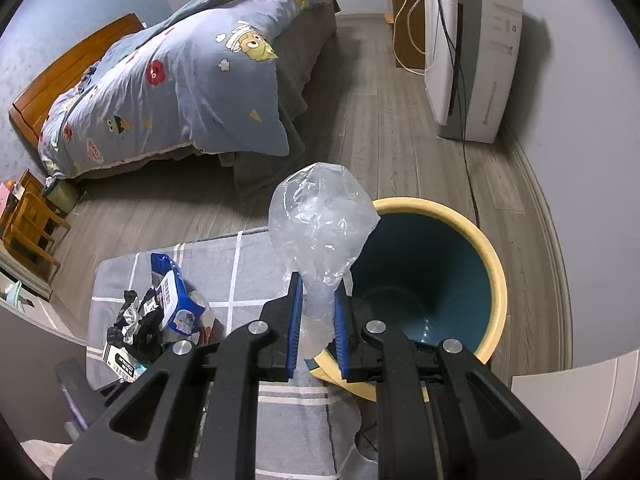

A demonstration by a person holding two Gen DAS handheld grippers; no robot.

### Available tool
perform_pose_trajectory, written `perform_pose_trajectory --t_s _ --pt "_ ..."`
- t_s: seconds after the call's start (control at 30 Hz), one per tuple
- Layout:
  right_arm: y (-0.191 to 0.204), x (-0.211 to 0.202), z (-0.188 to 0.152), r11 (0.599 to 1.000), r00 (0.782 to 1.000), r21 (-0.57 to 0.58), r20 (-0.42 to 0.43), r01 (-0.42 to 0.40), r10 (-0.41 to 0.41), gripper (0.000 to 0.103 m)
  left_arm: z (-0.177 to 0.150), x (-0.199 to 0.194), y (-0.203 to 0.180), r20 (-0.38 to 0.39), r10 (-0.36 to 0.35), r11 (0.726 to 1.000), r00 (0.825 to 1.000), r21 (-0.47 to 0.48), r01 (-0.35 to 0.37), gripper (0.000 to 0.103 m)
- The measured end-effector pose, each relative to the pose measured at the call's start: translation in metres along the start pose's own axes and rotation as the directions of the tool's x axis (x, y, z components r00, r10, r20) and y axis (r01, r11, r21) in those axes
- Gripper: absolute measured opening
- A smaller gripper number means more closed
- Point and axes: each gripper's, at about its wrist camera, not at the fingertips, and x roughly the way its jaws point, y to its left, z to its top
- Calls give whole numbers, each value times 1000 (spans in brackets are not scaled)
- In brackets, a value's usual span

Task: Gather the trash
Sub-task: 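Carry the clear bag and white tissue over the wastebasket and release both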

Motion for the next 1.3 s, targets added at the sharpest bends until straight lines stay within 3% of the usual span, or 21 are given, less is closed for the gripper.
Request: perform_pose_trajectory --t_s 0.2,0.23,0.27,0.37,0.57,0.8,1.13,1.3 --pt "-1 3 -1 1000 1000 3 -11 2 -2 14 -8 16 -4 -38 46 997 998 59 -44 41" --pt "-1 3 0 1000 1000 2 -11 2 -2 14 -9 17 -5 -37 57 996 998 71 -55 39" --pt "-1 3 0 1000 1000 1 -11 2 -2 14 -10 16 -6 -33 69 994 997 82 -66 25" --pt "0 3 -1 1000 1000 4 -11 1 -1 14 -8 10 -5 -18 55 995 998 86 -53 20" --pt "-12 -3 4 999 1000 33 12 -2 1 14 14 -29 -14 113 1 997 994 80 -10 19" --pt "-48 -1 15 993 1000 119 23 6 -9 14 53 -74 -39 244 -88 992 966 109 63 19" --pt "-79 31 13 979 991 156 -52 134 -127 14 119 -38 -77 172 -172 983 970 92 158 19" --pt "-89 29 13 974 991 188 -41 130 -124 16 138 -11 -93 140 -183 981 973 97 170 19"
